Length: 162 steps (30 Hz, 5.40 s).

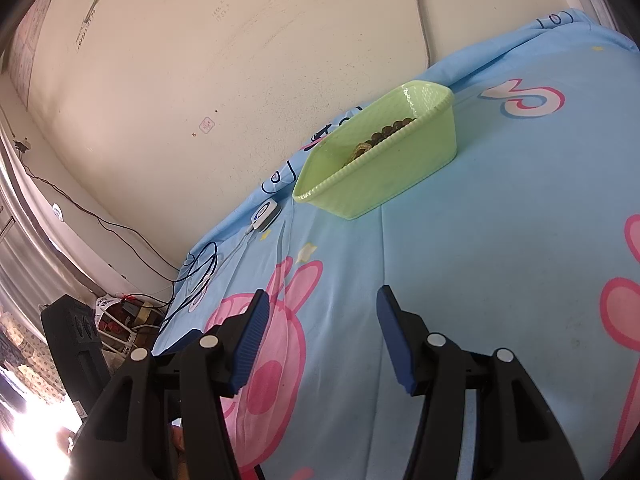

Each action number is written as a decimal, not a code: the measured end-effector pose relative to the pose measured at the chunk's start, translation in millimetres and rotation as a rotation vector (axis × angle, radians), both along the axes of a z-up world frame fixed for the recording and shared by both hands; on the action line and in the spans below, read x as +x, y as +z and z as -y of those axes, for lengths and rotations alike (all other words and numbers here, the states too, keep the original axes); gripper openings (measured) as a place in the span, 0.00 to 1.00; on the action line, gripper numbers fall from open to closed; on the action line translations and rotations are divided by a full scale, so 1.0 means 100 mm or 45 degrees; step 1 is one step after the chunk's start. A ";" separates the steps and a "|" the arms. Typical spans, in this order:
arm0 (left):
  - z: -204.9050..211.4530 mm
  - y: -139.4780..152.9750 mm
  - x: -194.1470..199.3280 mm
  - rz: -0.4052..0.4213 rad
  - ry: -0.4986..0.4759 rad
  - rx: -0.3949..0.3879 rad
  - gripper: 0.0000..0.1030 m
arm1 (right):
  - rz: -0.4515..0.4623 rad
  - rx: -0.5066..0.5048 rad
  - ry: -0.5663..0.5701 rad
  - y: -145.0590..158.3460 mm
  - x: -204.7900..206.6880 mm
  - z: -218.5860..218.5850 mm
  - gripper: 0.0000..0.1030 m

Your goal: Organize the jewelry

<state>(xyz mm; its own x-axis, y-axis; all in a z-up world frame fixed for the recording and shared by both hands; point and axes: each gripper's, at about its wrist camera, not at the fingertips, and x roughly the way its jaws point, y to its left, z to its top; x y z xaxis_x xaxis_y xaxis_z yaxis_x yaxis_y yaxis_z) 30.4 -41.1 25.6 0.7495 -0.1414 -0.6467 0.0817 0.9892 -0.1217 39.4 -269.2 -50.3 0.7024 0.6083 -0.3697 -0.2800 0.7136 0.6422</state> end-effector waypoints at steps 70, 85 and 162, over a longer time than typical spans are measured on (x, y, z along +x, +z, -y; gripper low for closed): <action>0.05 -0.03 0.03 -0.085 -0.037 0.079 0.94 | 0.002 -0.048 -0.001 0.01 -0.17 -0.15 0.33; -0.03 0.06 -0.04 -0.005 0.099 0.135 0.94 | 0.010 -0.051 0.007 -0.02 -0.19 -0.17 0.33; 0.19 -0.12 0.02 -0.083 0.025 0.326 0.94 | -0.001 -0.017 0.031 -0.02 -0.18 -0.09 0.38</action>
